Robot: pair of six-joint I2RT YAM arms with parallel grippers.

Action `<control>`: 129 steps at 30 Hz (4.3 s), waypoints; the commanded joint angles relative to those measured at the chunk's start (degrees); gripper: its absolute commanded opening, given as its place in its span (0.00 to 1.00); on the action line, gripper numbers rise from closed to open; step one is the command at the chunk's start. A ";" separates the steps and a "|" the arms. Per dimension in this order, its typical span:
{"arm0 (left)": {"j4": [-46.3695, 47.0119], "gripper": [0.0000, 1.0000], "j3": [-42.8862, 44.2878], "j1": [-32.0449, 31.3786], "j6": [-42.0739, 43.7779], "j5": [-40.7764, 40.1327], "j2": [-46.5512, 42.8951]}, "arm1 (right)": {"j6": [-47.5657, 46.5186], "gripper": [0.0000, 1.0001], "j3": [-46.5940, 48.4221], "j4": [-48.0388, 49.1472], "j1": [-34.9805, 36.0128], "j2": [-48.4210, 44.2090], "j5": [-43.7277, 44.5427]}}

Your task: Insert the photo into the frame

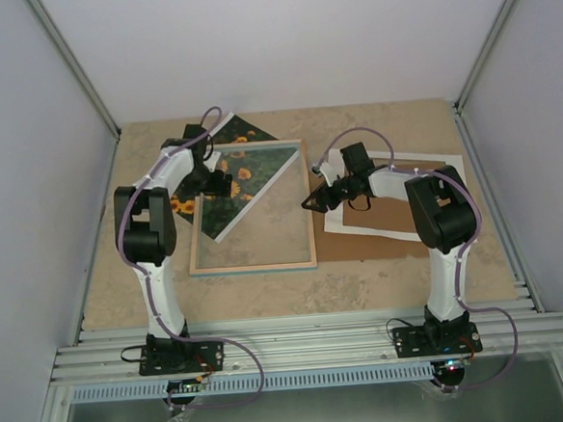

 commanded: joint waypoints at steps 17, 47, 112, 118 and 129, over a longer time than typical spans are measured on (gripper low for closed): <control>6.83 0.97 2.61 3.80 2.76 -5.93 -5.37 | -2.68 0.61 1.07 0.03 -0.07 -5.01 3.10; 14.28 0.78 1.50 5.77 -2.25 1.90 0.84 | -2.97 0.64 53.49 -2.84 -1.59 28.38 27.43; 17.69 0.79 -8.36 12.77 2.39 20.72 -12.93 | -9.20 0.66 44.49 -12.74 0.40 13.75 19.93; 18.96 0.79 -12.65 9.60 4.87 26.37 -19.09 | -13.17 0.69 31.47 -18.91 -3.28 0.17 12.44; 26.22 0.81 -20.23 1.78 2.18 24.54 -27.02 | -35.13 0.70 -11.14 -22.95 -6.54 -36.90 15.83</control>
